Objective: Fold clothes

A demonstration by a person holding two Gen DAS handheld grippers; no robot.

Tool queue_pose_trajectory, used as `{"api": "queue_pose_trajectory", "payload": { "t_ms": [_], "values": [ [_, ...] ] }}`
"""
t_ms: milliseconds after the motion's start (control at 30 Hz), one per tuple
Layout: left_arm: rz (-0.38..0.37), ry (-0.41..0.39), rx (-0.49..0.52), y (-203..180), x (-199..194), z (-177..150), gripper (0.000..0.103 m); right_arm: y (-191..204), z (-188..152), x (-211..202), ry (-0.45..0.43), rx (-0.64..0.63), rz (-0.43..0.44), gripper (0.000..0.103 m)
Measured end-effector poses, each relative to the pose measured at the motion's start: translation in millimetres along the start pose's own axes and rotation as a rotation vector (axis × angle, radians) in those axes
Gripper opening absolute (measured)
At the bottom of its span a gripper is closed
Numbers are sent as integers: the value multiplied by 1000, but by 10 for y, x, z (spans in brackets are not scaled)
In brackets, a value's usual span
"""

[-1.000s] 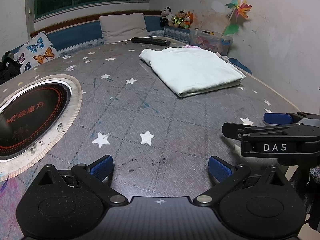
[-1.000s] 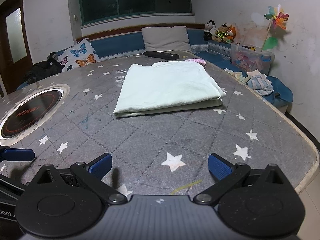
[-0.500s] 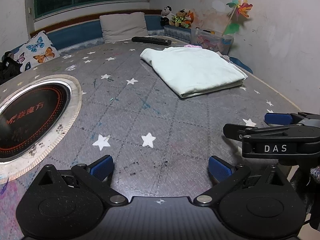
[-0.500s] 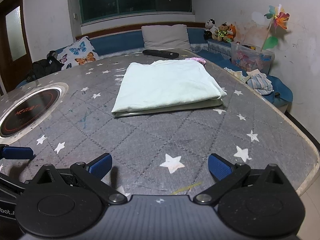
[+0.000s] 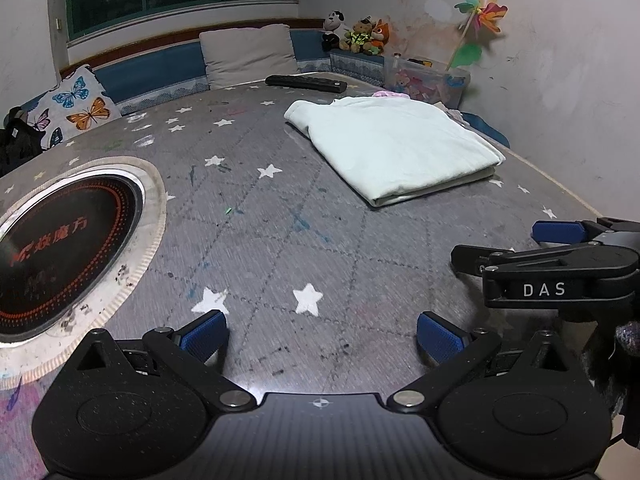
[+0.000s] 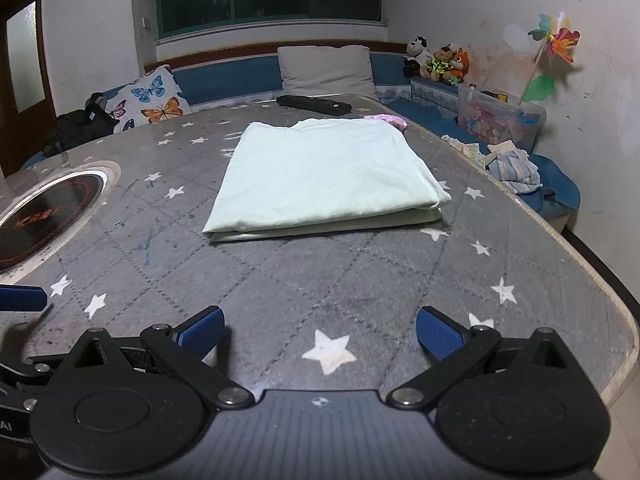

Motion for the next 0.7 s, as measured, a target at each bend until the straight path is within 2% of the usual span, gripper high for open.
{"api": "queue_pose_trajectory", "payload": {
  "t_ms": [700],
  "values": [
    [3, 6, -1, 110, 170, 174, 103, 5, 193, 204, 2, -3, -22, 103]
  ]
}}
Point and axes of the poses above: each gripper's, at about its wrist camera, not at the fingertips, and x roughly the way its jaws point, y to its left, z to its top, the point moved 6 cm from there along x, roughly the way its jaws point, and after that the axes turned 7 degrees about -y, right-handed, at the moved point
